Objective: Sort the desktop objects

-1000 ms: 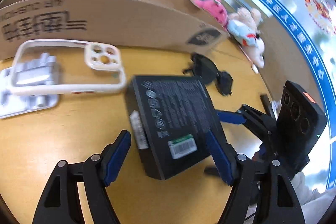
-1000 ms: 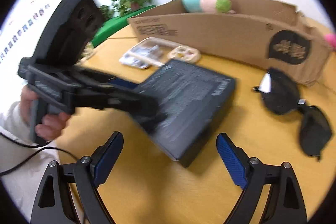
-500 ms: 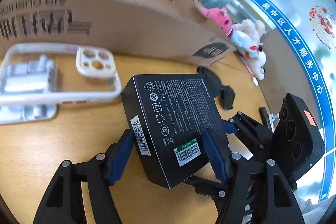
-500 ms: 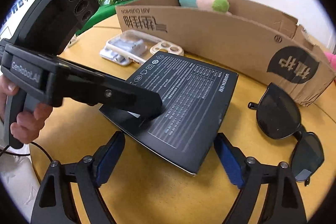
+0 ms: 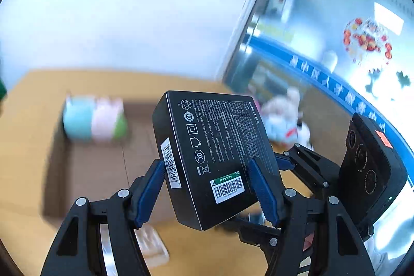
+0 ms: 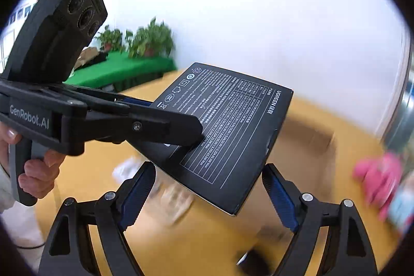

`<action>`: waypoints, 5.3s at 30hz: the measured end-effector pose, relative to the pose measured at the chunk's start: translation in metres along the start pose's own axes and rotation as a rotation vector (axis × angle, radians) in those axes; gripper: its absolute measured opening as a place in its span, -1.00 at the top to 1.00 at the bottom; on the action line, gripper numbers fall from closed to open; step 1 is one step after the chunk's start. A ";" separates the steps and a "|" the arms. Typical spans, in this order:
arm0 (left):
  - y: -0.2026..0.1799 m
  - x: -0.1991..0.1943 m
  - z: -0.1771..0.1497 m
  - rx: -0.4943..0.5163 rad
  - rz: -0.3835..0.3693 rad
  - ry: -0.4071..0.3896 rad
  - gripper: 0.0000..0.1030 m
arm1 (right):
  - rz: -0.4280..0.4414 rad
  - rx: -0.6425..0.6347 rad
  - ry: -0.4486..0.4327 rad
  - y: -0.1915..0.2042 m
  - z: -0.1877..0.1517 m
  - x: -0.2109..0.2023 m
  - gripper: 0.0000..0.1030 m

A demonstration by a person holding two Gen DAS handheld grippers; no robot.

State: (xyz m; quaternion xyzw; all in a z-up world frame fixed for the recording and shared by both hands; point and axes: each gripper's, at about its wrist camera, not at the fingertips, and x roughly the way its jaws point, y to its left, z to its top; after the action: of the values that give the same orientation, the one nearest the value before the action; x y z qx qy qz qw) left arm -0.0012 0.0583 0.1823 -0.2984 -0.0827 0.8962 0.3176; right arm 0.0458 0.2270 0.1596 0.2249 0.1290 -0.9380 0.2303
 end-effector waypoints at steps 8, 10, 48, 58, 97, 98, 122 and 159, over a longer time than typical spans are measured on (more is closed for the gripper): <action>0.004 -0.008 0.137 0.116 0.011 -0.138 -0.26 | -0.039 -0.028 -0.140 -0.055 0.117 0.001 -0.62; 0.009 0.002 0.160 0.126 0.023 -0.145 -0.26 | -0.050 -0.038 -0.142 -0.070 0.135 0.011 -0.62; 0.167 0.277 0.087 -0.136 0.218 0.458 -0.25 | 0.064 0.350 0.490 -0.174 -0.040 0.316 -0.63; 0.127 0.081 0.048 0.011 0.469 -0.005 -0.99 | -0.176 0.316 0.287 -0.122 -0.008 0.178 -0.66; 0.083 0.016 -0.078 0.027 0.557 -0.023 -0.99 | -0.183 0.373 0.197 -0.093 -0.112 0.030 -0.89; 0.083 0.016 -0.082 0.024 0.555 -0.016 -0.99 | -0.180 0.377 0.220 -0.101 -0.125 0.027 -0.89; 0.055 0.059 -0.141 -0.078 0.283 0.188 -0.99 | 0.006 0.305 0.426 -0.011 -0.205 0.032 -0.87; -0.006 0.162 -0.193 -0.285 -0.125 0.535 0.64 | 0.020 0.448 0.367 0.012 -0.197 0.028 0.56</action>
State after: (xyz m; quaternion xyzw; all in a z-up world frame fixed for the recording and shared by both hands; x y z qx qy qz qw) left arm 0.0142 0.1554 -0.0497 -0.5598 -0.1391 0.7439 0.3375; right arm 0.1014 0.2743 -0.0264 0.4373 -0.0442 -0.8844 0.1571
